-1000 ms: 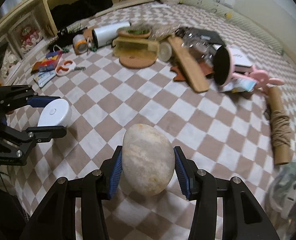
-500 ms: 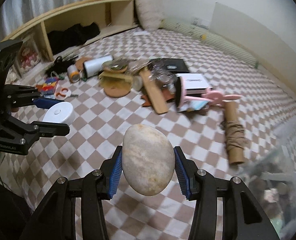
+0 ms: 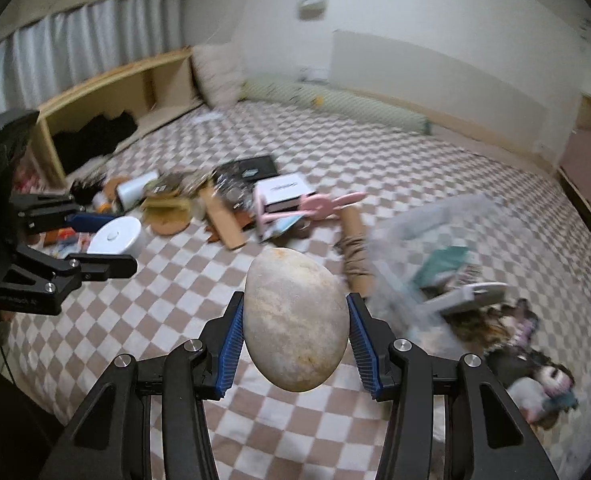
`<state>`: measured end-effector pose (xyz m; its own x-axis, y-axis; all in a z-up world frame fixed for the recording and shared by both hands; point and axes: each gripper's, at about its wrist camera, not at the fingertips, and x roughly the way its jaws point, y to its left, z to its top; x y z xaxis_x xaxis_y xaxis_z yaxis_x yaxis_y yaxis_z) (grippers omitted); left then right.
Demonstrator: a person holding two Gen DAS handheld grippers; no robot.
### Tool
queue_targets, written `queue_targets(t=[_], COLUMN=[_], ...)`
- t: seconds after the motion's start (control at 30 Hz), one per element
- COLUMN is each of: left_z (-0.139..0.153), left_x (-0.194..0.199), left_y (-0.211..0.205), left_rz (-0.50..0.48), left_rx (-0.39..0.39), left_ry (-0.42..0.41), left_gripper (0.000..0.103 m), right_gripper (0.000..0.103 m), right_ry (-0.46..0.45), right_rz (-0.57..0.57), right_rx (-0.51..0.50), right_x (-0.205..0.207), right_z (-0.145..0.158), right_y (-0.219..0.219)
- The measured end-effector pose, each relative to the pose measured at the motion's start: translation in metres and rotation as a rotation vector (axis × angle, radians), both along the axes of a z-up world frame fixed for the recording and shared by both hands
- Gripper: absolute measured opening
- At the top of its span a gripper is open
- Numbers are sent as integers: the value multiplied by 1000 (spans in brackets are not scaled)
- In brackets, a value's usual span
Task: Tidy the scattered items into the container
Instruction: 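Carry the tape measure and stone in both tools over the clear container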
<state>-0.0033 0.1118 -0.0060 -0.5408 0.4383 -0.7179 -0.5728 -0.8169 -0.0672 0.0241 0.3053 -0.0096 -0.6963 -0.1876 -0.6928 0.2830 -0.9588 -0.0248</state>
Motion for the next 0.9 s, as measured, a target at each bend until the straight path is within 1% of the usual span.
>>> queue_targets(t=[0.2,0.33,0.53,0.63,0.73,0.83,0.9], left_z=[29,37,43,44,44,40,36], left_x=[-6,-10,-22,-29,-34,-40,-43], left_y=[51,83,133,157,176,196,207], left_rz=[-66,-104,-145,-161,-179,-200,-212], left_rx=[22,35,70,80,101,118,123], left_ry=[61,83,92,98,92,78,65], left_gripper=[54,54,54,54,54,54,54], right_gripper=[50,50,50,50,50,50,50], right_ry=[71,102,119,98,59,10,-43], right_rz=[-128,-229,-376,-444,-503,-568,-622], right_rx=[-85,-109,-160,-199,-250,-262,-279], right_x=[8,9,13,13,12,10,9], right_z=[22,30,32,27,17,4,-8], right_y=[55,93,149,177,203,222,232])
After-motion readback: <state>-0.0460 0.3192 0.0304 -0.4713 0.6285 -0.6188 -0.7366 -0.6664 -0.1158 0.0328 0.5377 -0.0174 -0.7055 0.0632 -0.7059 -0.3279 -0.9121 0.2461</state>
